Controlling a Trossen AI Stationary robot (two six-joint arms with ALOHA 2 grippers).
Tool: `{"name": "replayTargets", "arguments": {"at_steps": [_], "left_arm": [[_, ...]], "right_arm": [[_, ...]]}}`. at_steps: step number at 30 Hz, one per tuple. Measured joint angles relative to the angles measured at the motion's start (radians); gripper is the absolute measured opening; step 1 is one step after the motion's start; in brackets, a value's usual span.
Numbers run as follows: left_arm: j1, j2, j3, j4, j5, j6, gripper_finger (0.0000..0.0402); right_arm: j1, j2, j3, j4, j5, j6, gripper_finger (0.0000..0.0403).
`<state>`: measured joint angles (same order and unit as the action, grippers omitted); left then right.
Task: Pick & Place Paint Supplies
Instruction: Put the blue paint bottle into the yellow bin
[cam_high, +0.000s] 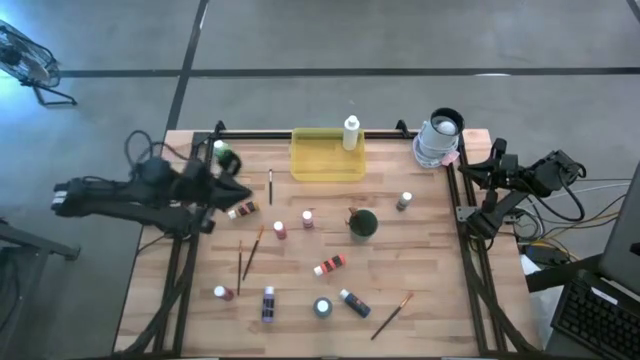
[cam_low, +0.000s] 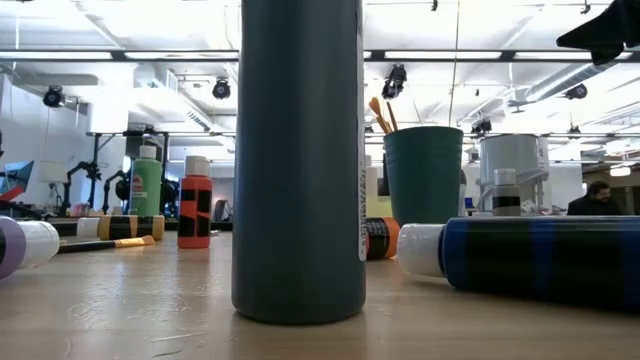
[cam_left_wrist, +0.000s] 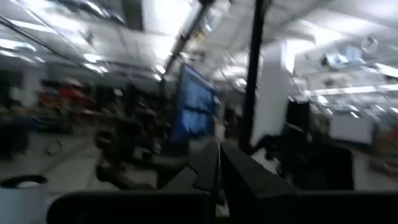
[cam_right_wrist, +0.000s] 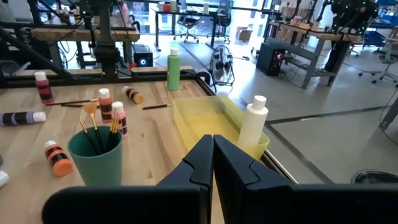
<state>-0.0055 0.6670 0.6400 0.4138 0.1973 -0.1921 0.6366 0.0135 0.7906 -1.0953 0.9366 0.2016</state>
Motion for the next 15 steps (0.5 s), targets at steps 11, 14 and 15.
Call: {"name": "replayTargets", "arguments": {"at_steps": [11, 14, 15], "left_arm": [[-0.025, 0.236, 0.148, -0.29, 0.21, 0.046, 0.0029], [-0.055, 0.268, 0.149, -0.268, 0.213, 0.082, 0.005], [-0.066, 0.28, 0.149, -0.268, 0.212, 0.096, 0.0059]], "right_arm": [[0.0, 0.0, 0.0, 0.0, 0.0, 0.0, 0.0008], [0.0, 0.0, 0.0, 0.0, 0.0, 0.0, 0.0008], [0.0, 0.0, 0.0, 0.0, 0.0, 0.0, 0.0008]]}}
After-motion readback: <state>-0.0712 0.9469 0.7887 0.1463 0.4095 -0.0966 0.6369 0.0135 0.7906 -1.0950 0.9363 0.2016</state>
